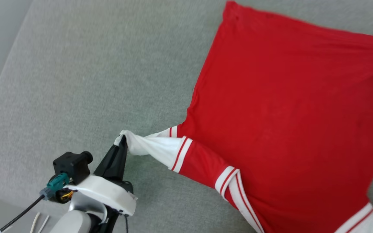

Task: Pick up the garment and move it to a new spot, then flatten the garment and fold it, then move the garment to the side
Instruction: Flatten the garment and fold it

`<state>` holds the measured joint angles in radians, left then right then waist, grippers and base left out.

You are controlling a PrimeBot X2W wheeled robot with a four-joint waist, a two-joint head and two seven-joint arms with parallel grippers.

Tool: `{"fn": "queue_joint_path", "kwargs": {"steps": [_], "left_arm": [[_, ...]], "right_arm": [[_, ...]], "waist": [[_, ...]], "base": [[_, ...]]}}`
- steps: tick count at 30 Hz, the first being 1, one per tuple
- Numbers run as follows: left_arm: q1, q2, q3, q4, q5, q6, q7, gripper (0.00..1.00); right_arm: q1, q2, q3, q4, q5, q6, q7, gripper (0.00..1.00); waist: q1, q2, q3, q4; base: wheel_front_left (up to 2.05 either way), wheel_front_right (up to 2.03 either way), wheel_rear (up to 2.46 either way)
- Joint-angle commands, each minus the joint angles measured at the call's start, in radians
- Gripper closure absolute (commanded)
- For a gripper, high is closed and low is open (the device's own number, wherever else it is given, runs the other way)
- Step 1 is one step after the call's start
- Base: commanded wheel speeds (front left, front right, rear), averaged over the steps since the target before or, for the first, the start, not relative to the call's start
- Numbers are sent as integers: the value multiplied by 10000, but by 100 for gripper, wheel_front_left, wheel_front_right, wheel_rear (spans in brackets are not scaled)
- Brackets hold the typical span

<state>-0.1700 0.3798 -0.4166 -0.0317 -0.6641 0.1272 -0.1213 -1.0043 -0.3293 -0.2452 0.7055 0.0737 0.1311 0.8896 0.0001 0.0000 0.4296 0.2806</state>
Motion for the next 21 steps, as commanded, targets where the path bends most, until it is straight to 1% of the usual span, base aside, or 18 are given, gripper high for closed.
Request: {"fn": "queue_joint_path", "kwargs": {"steps": [1,4,7,8,11,14,15,16,18,19,21], "left_arm": [[169,175,27,57,15,60,107,100],[460,376,90,113,-23,219,262,100],[818,503,169,78,-77,446,390,100],[1290,638,290,-55,-175,701,510,100],[1762,755,430,-140,-293,973,629,100],[2115,858,520,-344,-340,1206,737,100],[2225,921,519,-428,-345,1257,807,100],[2432,1039,536,-613,-386,1389,959,100],[2484,1045,517,-720,-396,1442,1044,100],[2482,1077,515,-764,-398,1449,1085,100],[2458,1132,504,-855,-397,1466,1165,100]], "right_arm": [[201,-274,499,-383,138,-7,-47,100],[768,-469,1336,-1066,631,-7,-34,100],[1768,-840,1935,-1947,1303,-7,63,100],[3281,-1141,2261,-2976,1849,-7,364,100],[5203,-1310,2190,-4094,2305,-7,704,100],[7274,-1176,1945,-5116,2575,-7,1002,100],[7960,-1017,1844,-5395,2702,-7,1138,100],[9683,-632,1616,-6046,2841,-7,1508,100],[10620,-316,1601,-6384,2921,-7,1730,100],[10973,-51,1534,-6512,3034,-7,1810,100],[11437,202,1484,-6782,3082,-7,1908,100]], "waist": [[-1,0,-929,-576],[-1,0,-1610,-1036],[-1,0,-2240,-1526],[-1,0,-2727,-1990],[-1,0,-3139,-2396],[-1,0,-3348,-2726],[-1,0,-3392,-2835],[-1,0,-3468,-3099],[-1,0,-3485,-3220],[-1,0,-3446,-3274],[-1,0,-3349,-3371]], "base": [[0,0,0],[0,0,0],[0,0,0],[0,0,0],[0,0,0],[0,0,0],[0,0,0],[0,0,0],[0,0,0],[0,0,0],[0,0,0]]}}
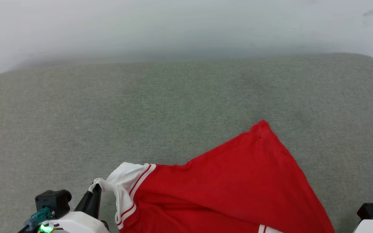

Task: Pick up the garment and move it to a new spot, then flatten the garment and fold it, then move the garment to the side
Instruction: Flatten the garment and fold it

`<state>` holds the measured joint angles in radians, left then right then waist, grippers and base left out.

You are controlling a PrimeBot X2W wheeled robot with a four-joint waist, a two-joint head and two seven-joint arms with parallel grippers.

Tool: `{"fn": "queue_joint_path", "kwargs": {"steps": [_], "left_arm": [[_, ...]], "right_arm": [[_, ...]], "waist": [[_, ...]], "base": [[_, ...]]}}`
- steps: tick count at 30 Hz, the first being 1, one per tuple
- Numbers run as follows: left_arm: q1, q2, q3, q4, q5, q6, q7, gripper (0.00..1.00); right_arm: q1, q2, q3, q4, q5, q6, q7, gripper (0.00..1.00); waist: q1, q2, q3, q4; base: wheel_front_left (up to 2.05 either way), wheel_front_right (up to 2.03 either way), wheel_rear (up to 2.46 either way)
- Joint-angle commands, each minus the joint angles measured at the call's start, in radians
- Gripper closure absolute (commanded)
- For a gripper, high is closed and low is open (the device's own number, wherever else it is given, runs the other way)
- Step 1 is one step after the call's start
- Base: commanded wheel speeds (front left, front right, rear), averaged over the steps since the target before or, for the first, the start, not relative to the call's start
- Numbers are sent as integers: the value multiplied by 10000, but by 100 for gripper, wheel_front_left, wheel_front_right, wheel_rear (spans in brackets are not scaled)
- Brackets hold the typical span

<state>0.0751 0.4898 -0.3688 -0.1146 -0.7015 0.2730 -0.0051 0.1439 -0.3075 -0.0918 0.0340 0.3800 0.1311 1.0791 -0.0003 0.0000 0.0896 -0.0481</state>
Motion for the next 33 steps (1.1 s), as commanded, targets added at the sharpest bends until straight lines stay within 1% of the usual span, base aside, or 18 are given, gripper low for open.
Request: {"fn": "queue_joint_path", "kwargs": {"steps": [1,2,3,4,7,9,13,15,16,17,18,20,27,33], "left_arm": [[-30,61,12,-46,-20,14,68,100],[-71,85,-1,-74,-12,16,106,100],[-117,109,-7,-99,-5,23,155,100],[-173,130,-11,-129,9,34,173,100],[-251,168,-16,-207,42,70,243,100],[-285,195,-19,-244,61,89,289,100],[-491,188,-51,-377,118,66,317,100],[-628,161,-114,-413,151,7,335,100],[-715,145,-134,-430,150,2,337,100],[-814,136,-158,-439,176,-44,328,100],[-915,113,-178,-432,202,-71,314,100],[-1216,58,-267,-457,239,-179,316,100],[-2189,-170,-582,-180,446,-594,251,100],[-2764,-402,-770,145,523,-870,81,100]], "right_arm": [[26,162,-102,-176,98,-7,-41,100],[47,268,-133,-301,111,-5,-202,100],[9,352,-162,-389,143,-5,-388,63],[-92,429,-237,-491,169,-5,-681,0],[-651,474,-436,-724,85,-7,-2030,0],[-1133,505,-661,-716,-14,-5,-3272,0],[-2365,839,-1118,-130,-103,-7,-5569,0],[-2993,901,-1120,300,-165,-5,-6252,0],[-3297,1035,-1085,497,-104,-5,-6445,0],[-3616,976,-1034,693,-180,-4,-6576,0],[-3915,1031,-926,904,-184,-5,-6556,0],[-4460,959,-612,1262,-239,-5,-6109,0],[-6345,421,576,2379,-245,-5,-3214,0],[-7185,371,1325,3181,-246,-4,-1531,0]], "waist": [[3,0,105,-124],[3,0,137,-147],[3,0,181,-161],[3,0,215,-169],[3,0,336,-136],[3,0,450,-79],[3,0,758,110],[3,0,979,283],[3,0,1100,366],[3,0,1232,454],[3,0,1343,538],[3,0,1645,764],[3,0,2420,1396],[3,0,2875,1720]], "base": [[0,0,0],[0,0,0],[0,0,0],[0,0,0],[0,0,0],[0,0,0],[0,0,0],[0,0,0],[0,0,0],[0,0,0],[0,0,0],[0,0,0],[0,0,0],[0,0,0]]}}
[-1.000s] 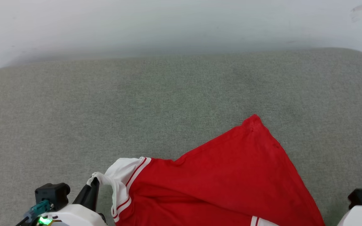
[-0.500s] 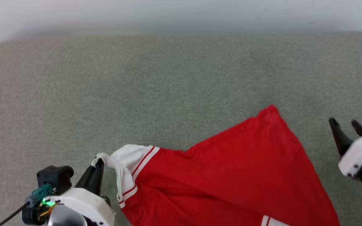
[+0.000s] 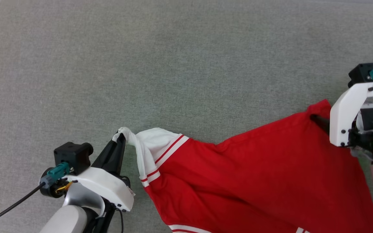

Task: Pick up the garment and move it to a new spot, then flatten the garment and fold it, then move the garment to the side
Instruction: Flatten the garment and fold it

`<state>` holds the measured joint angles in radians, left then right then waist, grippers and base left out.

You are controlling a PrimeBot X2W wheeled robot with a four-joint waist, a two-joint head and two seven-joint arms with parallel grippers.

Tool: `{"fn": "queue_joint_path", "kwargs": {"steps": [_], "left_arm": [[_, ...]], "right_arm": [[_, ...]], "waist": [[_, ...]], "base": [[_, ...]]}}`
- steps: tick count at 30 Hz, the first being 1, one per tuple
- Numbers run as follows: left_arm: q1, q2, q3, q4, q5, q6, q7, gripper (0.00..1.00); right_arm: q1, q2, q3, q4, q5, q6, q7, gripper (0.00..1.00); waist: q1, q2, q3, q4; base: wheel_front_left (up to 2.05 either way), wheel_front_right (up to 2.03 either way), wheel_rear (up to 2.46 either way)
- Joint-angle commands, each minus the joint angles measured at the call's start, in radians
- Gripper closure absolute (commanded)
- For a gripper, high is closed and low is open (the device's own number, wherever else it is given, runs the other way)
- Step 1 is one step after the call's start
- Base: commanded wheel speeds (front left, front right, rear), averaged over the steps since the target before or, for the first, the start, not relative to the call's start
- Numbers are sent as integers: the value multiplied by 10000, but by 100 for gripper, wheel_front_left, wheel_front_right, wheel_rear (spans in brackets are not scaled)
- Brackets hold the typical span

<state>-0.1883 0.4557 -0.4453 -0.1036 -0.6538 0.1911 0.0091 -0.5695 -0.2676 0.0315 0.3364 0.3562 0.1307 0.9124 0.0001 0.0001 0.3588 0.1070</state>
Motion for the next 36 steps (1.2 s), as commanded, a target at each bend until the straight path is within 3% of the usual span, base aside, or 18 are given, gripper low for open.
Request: {"fn": "queue_joint_path", "kwargs": {"steps": [1,3,5,6,13,24,31,36], "left_arm": [[-199,-98,-41,92,53,-84,-78,100],[-293,-134,-73,220,51,-143,-132,100],[-350,-176,-108,339,38,-197,-181,100],[-375,-197,-120,393,26,-219,-215,100],[-199,-173,-46,796,-90,-172,-354,100],[-741,91,558,1237,-464,-212,-309,100],[-2320,17,861,2276,-632,-527,-279,100],[-4289,-27,895,3495,-463,-951,-253,100]], "right_arm": [[-69,19,185,356,-2,-2,403,0],[-5,112,356,728,-24,0,933,0],[40,192,455,977,-3,0,1320,97],[65,219,486,1047,-2,0,1456,100],[-160,27,547,749,-73,0,782,100],[-168,-212,793,672,-167,-2,-1720,100],[-677,-85,710,1048,-306,-2,-2584,100],[-1709,-21,508,1374,-495,-2,-3328,100]], "waist": [[-1,-1,234,207],[-1,-1,287,246],[-1,-1,306,272],[-1,-1,298,274],[-1,-1,-388,20],[-1,-1,-2461,-746],[-1,-1,-2894,-1003],[-1,-1,-2527,-1141]], "base": [[0,0,0],[0,0,0],[0,0,0],[0,0,0],[0,0,0],[0,0,0],[0,0,0],[0,0,0]]}}
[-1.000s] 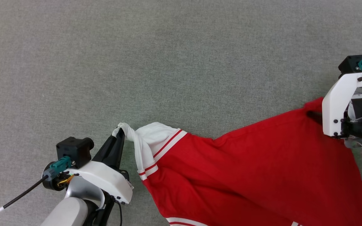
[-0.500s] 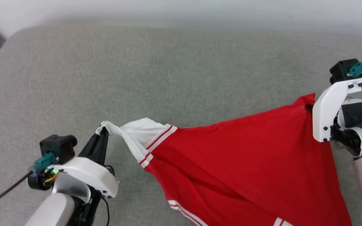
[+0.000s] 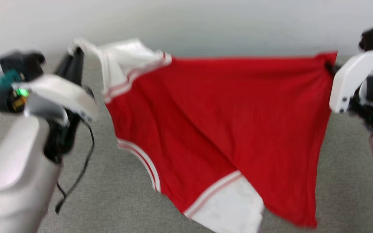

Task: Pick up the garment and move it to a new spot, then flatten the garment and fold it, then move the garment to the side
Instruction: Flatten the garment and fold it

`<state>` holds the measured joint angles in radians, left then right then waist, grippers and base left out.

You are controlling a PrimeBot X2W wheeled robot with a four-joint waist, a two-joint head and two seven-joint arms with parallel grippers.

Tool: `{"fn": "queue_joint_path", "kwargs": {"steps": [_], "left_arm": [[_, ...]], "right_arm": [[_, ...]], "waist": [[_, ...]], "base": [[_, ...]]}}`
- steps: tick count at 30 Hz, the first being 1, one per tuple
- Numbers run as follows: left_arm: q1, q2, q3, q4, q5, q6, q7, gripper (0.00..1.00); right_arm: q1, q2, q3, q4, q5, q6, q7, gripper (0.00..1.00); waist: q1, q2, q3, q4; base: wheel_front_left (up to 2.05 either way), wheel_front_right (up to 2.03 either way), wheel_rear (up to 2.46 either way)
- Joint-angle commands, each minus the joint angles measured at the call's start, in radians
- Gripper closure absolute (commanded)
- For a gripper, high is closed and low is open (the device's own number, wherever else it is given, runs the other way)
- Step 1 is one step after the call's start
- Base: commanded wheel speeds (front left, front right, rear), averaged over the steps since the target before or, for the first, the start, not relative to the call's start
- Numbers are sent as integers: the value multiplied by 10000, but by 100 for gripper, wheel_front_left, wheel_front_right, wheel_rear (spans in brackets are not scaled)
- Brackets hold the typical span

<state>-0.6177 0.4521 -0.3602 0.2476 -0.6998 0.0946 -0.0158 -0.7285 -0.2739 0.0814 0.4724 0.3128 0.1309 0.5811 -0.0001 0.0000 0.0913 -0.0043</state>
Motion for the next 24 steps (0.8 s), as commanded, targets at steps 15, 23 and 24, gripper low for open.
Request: {"fn": "queue_joint_path", "kwargs": {"steps": [15,23,24], "left_arm": [[-7648,389,201,2460,1395,-903,-677,100],[-10381,372,117,3260,1683,-1291,-667,100],[-10553,328,100,3393,1691,-1307,-702,100]], "right_arm": [[-5590,-89,-458,-157,-1185,-5,-2708,100],[-8099,-471,-129,161,-1285,-5,-3102,100],[-8295,-493,-111,222,-1285,-5,-3160,100]], "waist": [[1,0,3414,-268],[1,0,5156,-110],[1,0,5326,-80]], "base": [[0,0,0],[0,0,0],[0,0,0]]}}
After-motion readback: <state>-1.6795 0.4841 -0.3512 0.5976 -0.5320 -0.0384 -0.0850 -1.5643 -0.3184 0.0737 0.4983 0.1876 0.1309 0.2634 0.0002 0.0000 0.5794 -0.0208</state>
